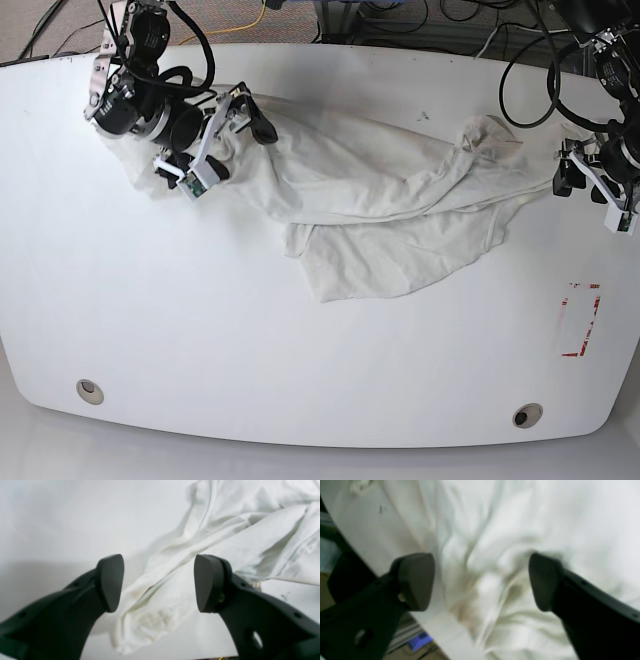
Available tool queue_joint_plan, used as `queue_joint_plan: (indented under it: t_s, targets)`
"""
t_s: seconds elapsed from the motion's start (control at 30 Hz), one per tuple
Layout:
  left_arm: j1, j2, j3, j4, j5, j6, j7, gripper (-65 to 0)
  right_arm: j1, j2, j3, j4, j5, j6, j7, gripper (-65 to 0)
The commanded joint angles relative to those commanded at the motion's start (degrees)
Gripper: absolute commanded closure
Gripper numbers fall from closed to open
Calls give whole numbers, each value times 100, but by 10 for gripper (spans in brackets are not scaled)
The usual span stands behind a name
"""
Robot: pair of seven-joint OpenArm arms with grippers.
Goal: Layout the t-shirt on the table in an organized manner, then fold the t-shirt properly
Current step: 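Drag the held hem with the right gripper away from the left gripper, then pull the hem back across the table with the right gripper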
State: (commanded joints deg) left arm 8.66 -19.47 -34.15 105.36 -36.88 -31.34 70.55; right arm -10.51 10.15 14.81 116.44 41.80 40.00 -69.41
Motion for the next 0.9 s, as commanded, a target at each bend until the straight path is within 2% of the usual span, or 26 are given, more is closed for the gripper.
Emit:
queue_joint_plan:
  t_s: [0.13, 0.27, 0.37, 0.5, 0.73, 0.9]
  targets:
    - [105, 26, -18, 0, 0, 0, -79, -417, 334, 0, 0, -149, 0, 0, 18, -615]
    - [229, 26, -44, 9, -9, 0, -123, -415, 844, -18, 0, -677, 0, 0, 26, -617]
    - [378, 26, -299, 18, -9, 0, -246, -415, 1292, -35, -18, -1240, 0, 0, 79, -615]
    - [422, 26, -615, 18, -9, 0, -325, -415, 1802, -44, -123, -2075, -44, 0, 510, -615]
    - [598, 9, -1002, 26, -26, -18, -308, -415, 2576, -53, -712, -3262, -721, 0, 1292, -614]
    - [888, 35, -1011, 26, -26, -334, -308, -415, 3007, -220, -1266, -4053, -1178, 0, 1916, -614]
